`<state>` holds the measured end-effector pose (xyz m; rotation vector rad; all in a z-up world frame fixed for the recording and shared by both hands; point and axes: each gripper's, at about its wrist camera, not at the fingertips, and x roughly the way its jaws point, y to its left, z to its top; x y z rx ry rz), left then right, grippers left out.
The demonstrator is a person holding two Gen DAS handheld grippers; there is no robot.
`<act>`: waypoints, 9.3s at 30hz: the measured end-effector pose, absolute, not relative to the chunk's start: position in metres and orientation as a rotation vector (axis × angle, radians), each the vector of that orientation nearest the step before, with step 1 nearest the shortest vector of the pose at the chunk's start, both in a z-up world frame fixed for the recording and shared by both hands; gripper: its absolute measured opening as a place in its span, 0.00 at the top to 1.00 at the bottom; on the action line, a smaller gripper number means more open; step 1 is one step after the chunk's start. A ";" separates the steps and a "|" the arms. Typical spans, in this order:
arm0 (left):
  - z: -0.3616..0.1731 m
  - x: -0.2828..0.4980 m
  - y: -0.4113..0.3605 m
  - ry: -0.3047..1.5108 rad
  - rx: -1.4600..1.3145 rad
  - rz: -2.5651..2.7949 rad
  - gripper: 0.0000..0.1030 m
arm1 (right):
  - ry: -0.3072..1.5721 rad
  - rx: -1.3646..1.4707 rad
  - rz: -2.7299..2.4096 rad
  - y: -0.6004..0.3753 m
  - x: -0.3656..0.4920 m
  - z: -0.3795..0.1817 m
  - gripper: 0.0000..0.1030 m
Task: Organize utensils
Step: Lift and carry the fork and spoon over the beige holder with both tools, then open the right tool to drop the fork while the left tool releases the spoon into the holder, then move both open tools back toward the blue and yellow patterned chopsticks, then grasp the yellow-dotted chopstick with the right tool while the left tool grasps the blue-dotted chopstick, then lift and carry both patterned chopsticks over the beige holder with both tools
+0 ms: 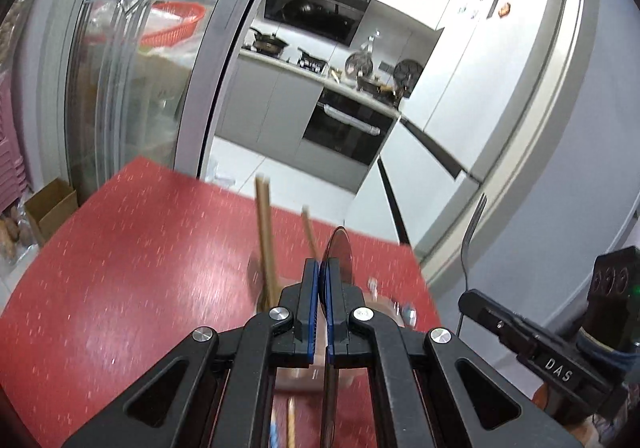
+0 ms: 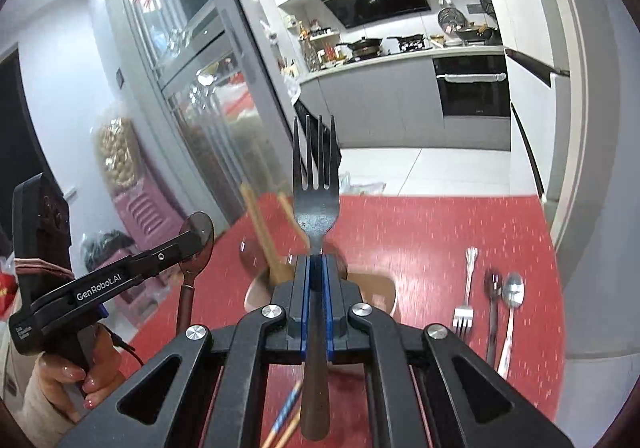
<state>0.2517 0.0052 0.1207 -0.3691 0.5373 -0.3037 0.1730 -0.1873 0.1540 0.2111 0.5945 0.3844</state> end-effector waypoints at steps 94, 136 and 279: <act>0.016 0.160 0.007 0.807 -0.051 -0.119 0.72 | 0.934 0.285 0.259 -0.171 0.129 0.035 0.44; -0.056 0.138 0.078 0.925 -0.105 -0.008 0.00 | 1.260 -0.055 0.125 -0.053 0.152 -0.040 0.56; 0.179 0.250 -0.007 0.615 -0.123 -0.289 0.68 | 0.622 0.232 0.439 -0.199 0.222 0.170 0.92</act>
